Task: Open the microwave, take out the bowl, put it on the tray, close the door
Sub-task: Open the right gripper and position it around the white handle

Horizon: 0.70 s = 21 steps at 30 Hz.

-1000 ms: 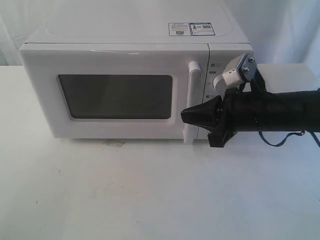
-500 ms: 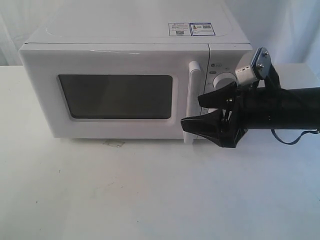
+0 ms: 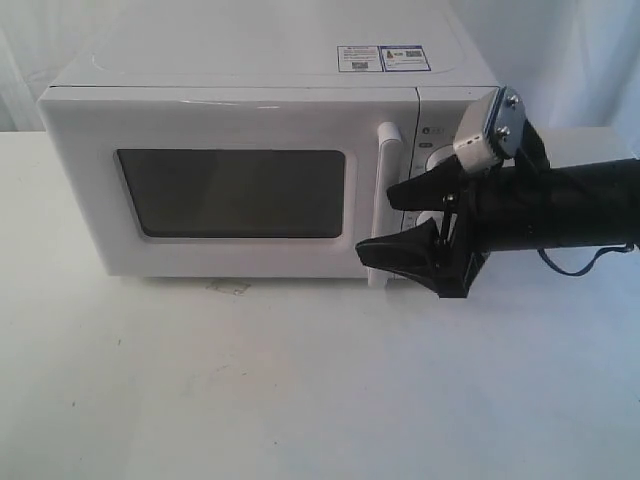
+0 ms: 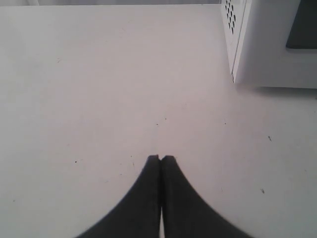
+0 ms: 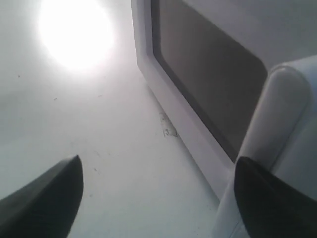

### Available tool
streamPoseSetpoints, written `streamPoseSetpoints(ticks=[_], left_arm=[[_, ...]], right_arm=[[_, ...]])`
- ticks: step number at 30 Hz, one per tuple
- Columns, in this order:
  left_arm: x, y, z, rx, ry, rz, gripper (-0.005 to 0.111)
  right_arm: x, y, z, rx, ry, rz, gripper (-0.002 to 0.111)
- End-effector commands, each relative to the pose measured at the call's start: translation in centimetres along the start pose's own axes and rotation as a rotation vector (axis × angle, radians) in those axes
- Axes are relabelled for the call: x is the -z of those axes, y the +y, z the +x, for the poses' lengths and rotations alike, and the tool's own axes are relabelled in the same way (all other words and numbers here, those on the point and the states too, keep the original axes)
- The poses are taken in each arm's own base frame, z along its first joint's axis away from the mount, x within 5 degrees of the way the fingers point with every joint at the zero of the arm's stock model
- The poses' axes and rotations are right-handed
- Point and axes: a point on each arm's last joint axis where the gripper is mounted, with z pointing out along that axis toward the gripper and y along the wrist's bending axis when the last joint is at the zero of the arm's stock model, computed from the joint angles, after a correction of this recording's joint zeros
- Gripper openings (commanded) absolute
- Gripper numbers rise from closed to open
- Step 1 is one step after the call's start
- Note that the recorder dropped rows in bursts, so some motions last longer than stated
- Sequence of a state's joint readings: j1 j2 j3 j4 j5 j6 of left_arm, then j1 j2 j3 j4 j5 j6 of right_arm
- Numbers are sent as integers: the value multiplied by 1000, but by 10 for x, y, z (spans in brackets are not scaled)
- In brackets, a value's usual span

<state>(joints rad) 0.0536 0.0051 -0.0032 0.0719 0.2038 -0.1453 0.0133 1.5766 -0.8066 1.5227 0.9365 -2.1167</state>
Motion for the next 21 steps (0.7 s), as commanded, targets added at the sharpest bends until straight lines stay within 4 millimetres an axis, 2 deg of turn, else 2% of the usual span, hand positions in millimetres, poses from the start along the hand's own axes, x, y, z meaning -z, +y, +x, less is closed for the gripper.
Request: streamPoseSetpoints(ticks=[1,8,21], left_arm=[[0,0,1,8,-4,-2,0],[0,0,1,8,-4,-2,0],[0,0,1,8,-4,-2,0]], right_arm=[[-1,-2,0,48,38,23,75],[1,-12,3,27,70,132,75],[-6,-22,0,-66,-12,152,75]])
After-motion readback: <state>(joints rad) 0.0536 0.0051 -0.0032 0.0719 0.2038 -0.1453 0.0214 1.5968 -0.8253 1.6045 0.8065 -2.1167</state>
